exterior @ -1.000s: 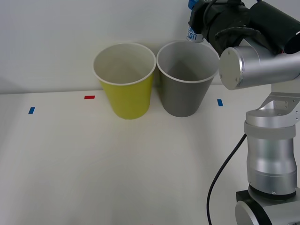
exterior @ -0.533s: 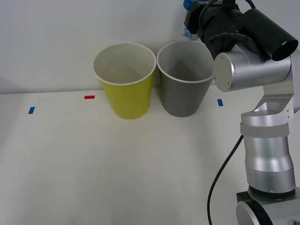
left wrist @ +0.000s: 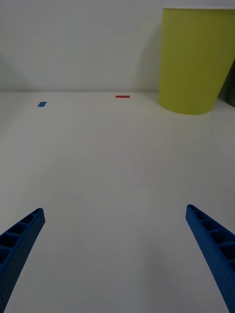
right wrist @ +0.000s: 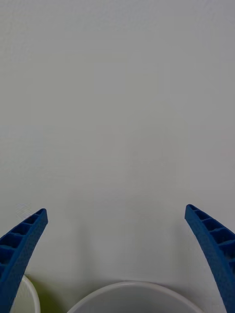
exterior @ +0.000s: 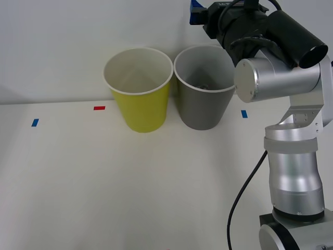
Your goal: Put cans in the gray bin and PET bottles in the light green bin.
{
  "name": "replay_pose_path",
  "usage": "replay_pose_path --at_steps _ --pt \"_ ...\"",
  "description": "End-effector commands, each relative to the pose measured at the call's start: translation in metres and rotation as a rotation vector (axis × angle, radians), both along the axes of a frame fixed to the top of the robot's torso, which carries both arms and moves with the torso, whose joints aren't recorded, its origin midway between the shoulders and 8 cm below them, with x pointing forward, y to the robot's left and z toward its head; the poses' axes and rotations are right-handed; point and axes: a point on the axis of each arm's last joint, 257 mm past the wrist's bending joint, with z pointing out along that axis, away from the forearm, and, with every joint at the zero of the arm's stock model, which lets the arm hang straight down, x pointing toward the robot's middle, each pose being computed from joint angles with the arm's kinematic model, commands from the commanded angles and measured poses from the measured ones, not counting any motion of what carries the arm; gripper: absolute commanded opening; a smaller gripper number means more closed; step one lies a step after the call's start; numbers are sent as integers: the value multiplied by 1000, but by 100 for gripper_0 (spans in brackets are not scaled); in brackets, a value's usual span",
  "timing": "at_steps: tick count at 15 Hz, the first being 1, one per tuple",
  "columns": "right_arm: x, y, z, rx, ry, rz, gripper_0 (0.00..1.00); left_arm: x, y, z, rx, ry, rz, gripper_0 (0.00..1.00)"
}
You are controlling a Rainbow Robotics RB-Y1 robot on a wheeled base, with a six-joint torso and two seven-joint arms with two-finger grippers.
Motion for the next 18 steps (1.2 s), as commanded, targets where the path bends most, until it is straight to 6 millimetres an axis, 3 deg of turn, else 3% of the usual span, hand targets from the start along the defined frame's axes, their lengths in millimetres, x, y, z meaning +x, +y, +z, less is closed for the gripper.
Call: replay_pose_path --at_steps 1,5,12,18 --pt "-7 -5 -3 -4 -7 -9 100 0 0 0 0 0 0 100" --pt "-51 -31 0 16 -65 -36 100 0 0 0 0 0 0 100" --pt "-118 -90 -38 -8 -64 -135 100 0 0 0 0 0 0 100" --pt "-148 -122 -83 -25 -102 -188 100 0 0 0 0 0 0 100"
